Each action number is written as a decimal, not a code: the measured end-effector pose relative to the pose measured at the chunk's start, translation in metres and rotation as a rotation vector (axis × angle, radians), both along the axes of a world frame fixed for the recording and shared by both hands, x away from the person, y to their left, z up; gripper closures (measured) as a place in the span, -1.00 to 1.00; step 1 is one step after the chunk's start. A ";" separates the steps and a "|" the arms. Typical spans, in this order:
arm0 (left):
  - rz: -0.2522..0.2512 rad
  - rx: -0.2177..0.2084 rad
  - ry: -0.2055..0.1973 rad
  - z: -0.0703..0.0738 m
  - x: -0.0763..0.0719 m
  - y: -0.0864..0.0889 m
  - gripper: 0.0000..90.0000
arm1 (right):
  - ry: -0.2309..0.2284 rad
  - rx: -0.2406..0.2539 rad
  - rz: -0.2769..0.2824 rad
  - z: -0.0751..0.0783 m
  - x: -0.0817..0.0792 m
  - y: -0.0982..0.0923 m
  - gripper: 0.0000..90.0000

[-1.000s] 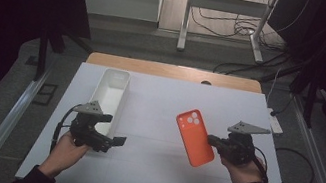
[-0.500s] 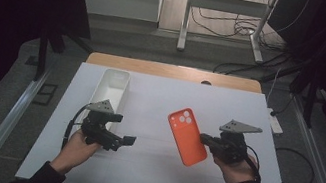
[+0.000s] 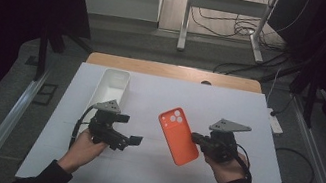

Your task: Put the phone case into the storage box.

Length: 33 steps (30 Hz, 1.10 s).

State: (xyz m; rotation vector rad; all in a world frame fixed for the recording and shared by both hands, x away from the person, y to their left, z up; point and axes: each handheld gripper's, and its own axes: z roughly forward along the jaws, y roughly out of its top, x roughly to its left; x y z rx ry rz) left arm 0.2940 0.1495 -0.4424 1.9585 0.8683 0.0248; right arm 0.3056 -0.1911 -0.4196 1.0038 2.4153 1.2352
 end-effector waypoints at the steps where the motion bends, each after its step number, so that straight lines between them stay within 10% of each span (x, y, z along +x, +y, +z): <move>1: 0.000 -0.004 0.001 0.000 0.001 -0.001 -1.00 | 0.002 0.002 0.002 0.000 0.000 0.001 0.97; 33: -0.047 -0.057 0.074 -0.001 0.011 -0.033 -1.00 | -0.021 0.021 0.060 -0.002 -0.014 0.032 0.97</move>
